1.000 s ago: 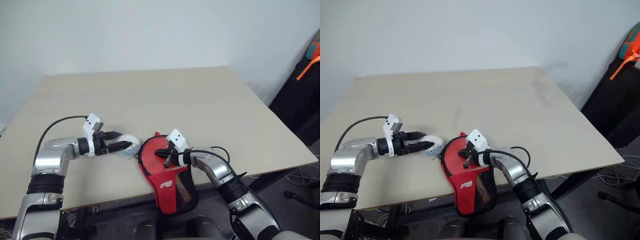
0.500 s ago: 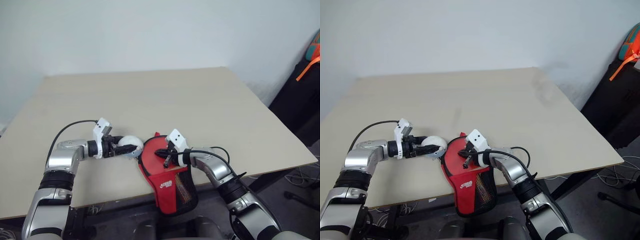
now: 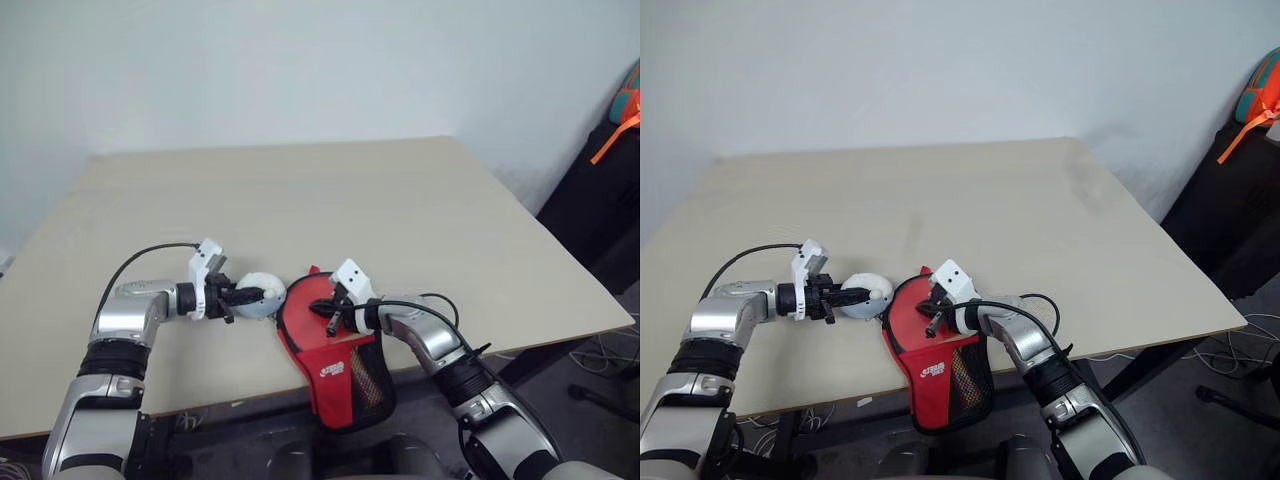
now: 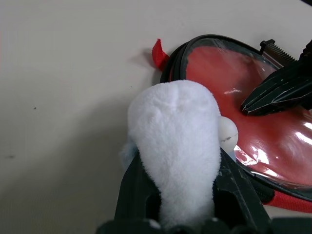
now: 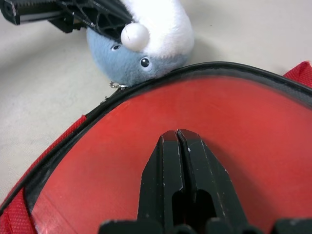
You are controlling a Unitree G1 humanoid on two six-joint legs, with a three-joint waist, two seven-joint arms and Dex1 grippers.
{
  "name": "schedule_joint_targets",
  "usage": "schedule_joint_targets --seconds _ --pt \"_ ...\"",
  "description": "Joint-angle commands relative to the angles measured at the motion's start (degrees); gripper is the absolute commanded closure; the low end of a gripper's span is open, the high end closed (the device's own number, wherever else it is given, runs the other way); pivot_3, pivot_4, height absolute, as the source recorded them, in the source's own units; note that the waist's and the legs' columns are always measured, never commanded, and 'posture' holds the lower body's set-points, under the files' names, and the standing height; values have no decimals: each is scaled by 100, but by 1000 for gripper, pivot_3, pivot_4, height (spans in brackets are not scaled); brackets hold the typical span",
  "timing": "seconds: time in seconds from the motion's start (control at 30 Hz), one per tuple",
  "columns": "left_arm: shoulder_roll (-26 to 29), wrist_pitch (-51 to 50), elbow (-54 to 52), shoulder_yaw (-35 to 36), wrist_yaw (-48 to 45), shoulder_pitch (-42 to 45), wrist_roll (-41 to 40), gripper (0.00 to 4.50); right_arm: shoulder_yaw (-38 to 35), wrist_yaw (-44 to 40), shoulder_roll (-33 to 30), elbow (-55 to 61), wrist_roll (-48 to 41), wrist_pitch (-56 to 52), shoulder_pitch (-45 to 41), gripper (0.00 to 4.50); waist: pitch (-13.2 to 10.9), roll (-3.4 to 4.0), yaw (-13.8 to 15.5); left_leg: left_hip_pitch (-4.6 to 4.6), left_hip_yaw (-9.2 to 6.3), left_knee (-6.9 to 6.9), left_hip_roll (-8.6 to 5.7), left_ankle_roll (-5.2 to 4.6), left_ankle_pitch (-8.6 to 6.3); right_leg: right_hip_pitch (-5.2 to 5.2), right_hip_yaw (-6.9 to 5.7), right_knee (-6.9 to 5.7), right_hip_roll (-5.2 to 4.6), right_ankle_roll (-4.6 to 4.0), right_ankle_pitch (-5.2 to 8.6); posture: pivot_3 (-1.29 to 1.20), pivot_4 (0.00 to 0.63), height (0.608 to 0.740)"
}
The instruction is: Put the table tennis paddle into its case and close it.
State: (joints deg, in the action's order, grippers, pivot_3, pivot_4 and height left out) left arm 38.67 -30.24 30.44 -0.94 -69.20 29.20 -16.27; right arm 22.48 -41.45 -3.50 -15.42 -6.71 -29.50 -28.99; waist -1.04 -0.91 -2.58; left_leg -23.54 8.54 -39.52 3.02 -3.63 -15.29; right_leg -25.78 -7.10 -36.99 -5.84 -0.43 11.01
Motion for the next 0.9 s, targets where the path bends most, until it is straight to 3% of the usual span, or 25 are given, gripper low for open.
schedule_joint_targets --seconds 0.03,0.37,0.9 --pt "66 143 158 -70 124 190 214 3907 118 -44 -13 -189 103 -99 -1 4500 0 0 -1 0 -1 0 0 0 0 0 -1 0 0 0 0 0 0 706" --pt "-69 804 1254 -26 997 893 713 3907 198 -61 -13 -280 143 -82 -13 4500 4 -1 0 3 -1 -5 -3 0 0 2 -2 -4 2 -1 0 0 0 706" --pt "-1057 1829 2758 148 2247 1967 947 3907 263 -74 -27 -242 188 -105 23 4500 12 14 169 3 -51 -45 18 -3 0 31 -34 -11 -2 -2 0 0 0 706"
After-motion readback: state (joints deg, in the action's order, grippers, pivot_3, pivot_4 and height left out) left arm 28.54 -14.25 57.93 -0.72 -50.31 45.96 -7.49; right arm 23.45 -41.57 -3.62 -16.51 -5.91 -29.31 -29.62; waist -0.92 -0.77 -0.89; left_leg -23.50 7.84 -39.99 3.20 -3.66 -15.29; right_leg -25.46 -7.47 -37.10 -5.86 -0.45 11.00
